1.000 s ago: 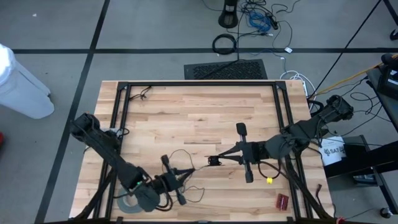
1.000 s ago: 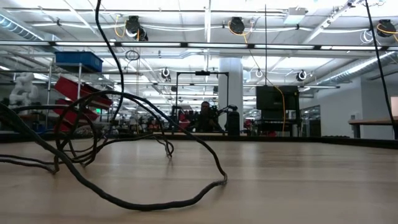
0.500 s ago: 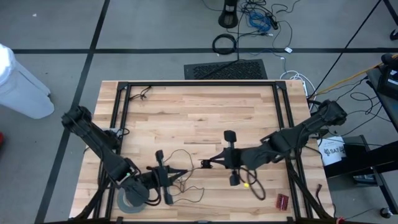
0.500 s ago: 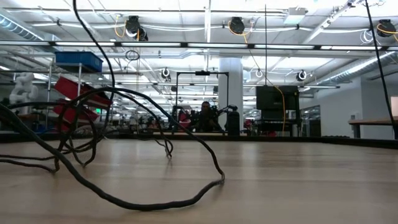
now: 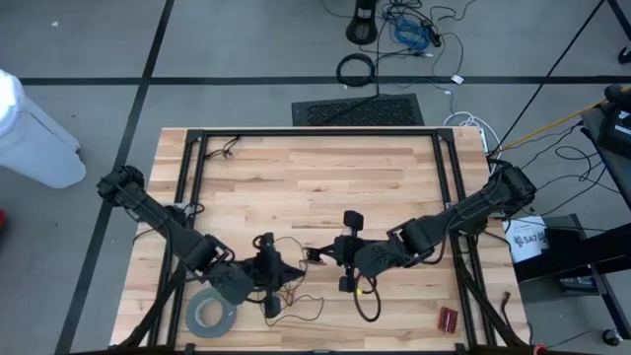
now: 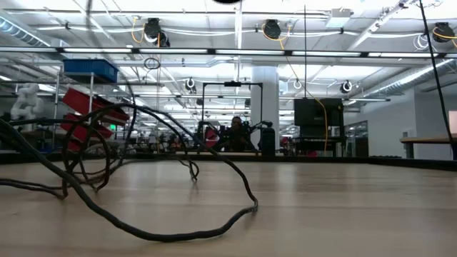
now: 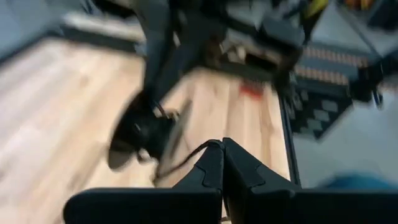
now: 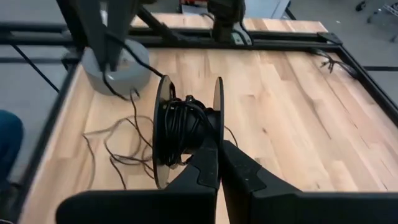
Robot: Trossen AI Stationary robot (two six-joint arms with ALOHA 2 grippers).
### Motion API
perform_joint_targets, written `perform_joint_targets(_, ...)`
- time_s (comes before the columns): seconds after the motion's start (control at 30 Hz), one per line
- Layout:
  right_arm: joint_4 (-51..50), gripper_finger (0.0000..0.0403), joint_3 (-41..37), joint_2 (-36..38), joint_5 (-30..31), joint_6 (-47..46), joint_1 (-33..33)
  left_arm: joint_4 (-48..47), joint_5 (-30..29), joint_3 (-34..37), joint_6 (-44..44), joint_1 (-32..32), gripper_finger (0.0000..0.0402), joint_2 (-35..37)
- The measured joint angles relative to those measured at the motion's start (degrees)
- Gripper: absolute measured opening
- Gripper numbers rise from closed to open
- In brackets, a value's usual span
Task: Coil cords
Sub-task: Coil the black wire onto the spool
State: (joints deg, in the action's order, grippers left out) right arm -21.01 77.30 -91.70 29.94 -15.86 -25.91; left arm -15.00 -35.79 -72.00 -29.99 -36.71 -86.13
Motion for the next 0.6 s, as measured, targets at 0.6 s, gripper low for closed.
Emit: perform_joint_targets(0.6,-0.6,0.0,0.0,-1.0,1.8,-2.1,0.4,-10.8,1.2,-5.2,-8.8,2.9,0.0002,-0.2)
